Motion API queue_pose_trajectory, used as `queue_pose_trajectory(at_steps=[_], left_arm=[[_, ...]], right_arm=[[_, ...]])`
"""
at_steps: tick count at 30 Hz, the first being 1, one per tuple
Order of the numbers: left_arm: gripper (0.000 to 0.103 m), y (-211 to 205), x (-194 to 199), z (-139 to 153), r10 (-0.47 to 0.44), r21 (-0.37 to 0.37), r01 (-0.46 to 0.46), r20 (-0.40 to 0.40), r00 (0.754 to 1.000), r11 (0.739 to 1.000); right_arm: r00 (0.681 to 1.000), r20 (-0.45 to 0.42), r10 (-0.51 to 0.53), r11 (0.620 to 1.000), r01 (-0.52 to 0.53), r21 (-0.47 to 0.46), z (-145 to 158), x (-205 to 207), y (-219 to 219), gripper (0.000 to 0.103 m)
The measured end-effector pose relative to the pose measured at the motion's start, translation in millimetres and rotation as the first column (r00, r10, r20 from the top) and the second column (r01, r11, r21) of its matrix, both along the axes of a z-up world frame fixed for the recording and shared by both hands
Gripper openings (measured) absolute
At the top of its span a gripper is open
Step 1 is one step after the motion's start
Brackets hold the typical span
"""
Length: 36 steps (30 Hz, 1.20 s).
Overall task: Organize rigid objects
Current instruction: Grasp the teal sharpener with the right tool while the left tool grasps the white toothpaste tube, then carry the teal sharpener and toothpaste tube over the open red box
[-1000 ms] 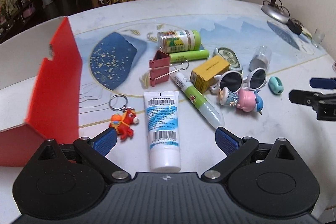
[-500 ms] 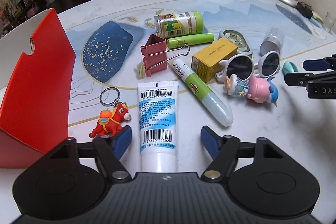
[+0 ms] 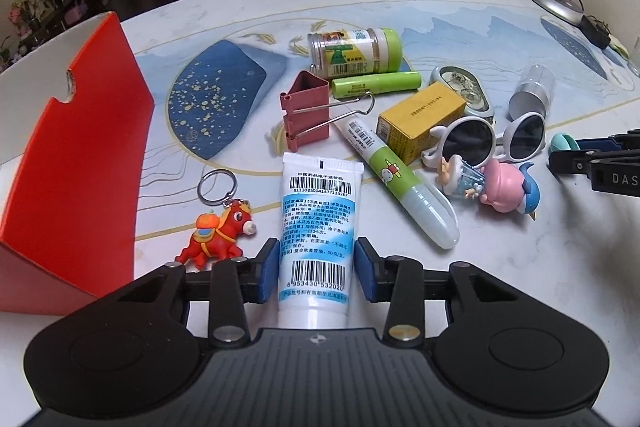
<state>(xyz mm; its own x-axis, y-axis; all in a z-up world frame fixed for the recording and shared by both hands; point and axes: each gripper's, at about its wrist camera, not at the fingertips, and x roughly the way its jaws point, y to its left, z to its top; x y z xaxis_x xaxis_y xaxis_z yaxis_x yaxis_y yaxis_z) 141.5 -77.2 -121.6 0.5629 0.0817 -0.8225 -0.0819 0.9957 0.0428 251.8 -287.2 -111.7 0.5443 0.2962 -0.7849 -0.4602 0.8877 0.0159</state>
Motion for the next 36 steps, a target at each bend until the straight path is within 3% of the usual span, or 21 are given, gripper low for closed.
queue_pose_trajectory(at_steps=[11,16,21,31,36], left_arm=[[0.039,15,-19,33,0.057,-0.042,-0.055,0.029,0.998,0.998],[0.031,34,-30,55,0.079,-0.077,-0.076,0.034,0.996,0.994],[0.024,59,-41,72,0.056,-0.099,-0.050,0.057,0.997,0.994],[0.022,111,-59,81,0.000,-0.135,0.009,0.068,0.998,0.991],[0.021,133,-68,103,-0.015,-0.190,0.035,0.106,0.994,0.981]], right_arm=[[0.997,0.037,0.063,0.997,-0.065,0.033,39,-26,4,0.032],[0.990,0.072,0.124,0.991,-0.127,0.042,69,-41,26,0.032],[0.978,0.105,0.178,0.982,-0.184,0.049,90,-57,55,0.032],[0.977,0.127,0.173,0.981,-0.182,0.064,107,-83,114,0.032],[0.974,0.132,0.184,0.977,-0.196,0.082,119,-94,137,0.032]])
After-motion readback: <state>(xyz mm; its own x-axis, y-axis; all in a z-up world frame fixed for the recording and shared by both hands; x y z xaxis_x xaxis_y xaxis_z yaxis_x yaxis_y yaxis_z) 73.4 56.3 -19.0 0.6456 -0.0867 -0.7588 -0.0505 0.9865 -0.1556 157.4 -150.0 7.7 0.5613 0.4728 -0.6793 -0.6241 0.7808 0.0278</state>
